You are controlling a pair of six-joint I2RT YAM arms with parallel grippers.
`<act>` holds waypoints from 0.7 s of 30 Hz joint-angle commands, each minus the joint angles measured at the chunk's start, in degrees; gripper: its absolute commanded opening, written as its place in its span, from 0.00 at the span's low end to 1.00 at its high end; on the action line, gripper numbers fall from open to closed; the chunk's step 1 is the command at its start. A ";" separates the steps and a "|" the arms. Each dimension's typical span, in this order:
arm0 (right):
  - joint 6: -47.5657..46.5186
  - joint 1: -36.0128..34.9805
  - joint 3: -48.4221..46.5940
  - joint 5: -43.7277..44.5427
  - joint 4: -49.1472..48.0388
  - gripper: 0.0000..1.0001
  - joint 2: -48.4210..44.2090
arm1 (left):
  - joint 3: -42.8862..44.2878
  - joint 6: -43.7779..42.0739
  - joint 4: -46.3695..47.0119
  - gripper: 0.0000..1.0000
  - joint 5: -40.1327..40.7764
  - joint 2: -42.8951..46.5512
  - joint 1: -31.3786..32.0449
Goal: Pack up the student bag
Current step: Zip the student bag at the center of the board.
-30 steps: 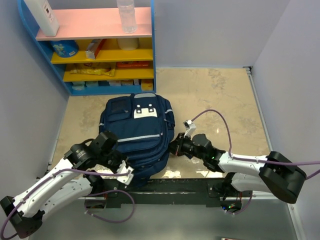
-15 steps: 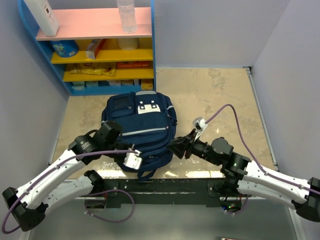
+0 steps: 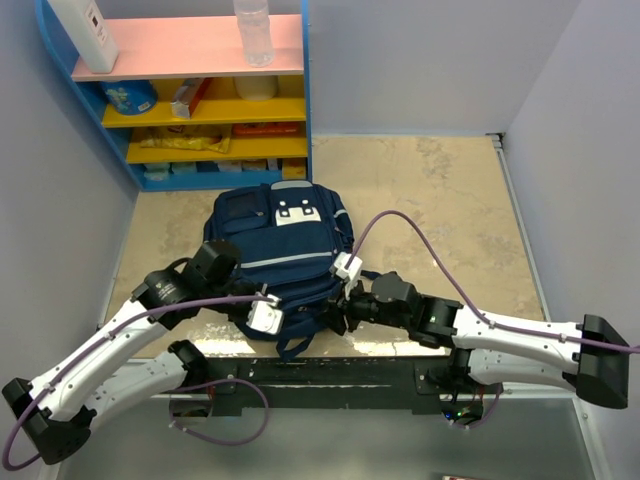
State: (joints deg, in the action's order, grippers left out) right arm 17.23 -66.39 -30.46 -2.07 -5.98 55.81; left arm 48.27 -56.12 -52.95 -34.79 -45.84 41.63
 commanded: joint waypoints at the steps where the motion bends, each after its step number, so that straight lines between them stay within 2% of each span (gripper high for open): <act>1: -5.54 -0.14 -3.91 0.49 -2.01 0.48 2.72 | 2.44 -1.10 6.01 0.00 -5.03 1.99 -0.49; 6: -5.19 -0.32 -3.12 1.89 -5.09 0.52 3.51 | 1.74 -0.22 7.07 0.00 -6.43 1.90 -0.49; 14: -4.67 -3.39 -2.67 6.63 -11.42 0.50 8.77 | 1.48 1.80 8.82 0.00 -10.30 1.20 -0.49; 19: -4.75 -5.68 -3.38 10.06 -13.09 0.33 11.42 | 2.44 2.15 9.00 0.00 -10.83 0.58 -0.49; 20: -4.67 -5.85 -3.47 10.24 -12.83 0.23 11.16 | 2.53 2.15 9.00 0.00 -10.83 0.58 -0.49; 21: -4.58 -5.86 -3.47 10.67 -12.22 0.18 10.46 | 2.53 2.07 9.00 0.00 -10.66 0.58 -0.58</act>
State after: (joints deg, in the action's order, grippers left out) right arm 13.54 -71.44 -32.14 5.04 -15.49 66.98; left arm 48.10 -54.50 -52.82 -37.74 -46.30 41.25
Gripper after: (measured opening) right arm 0.271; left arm 0.018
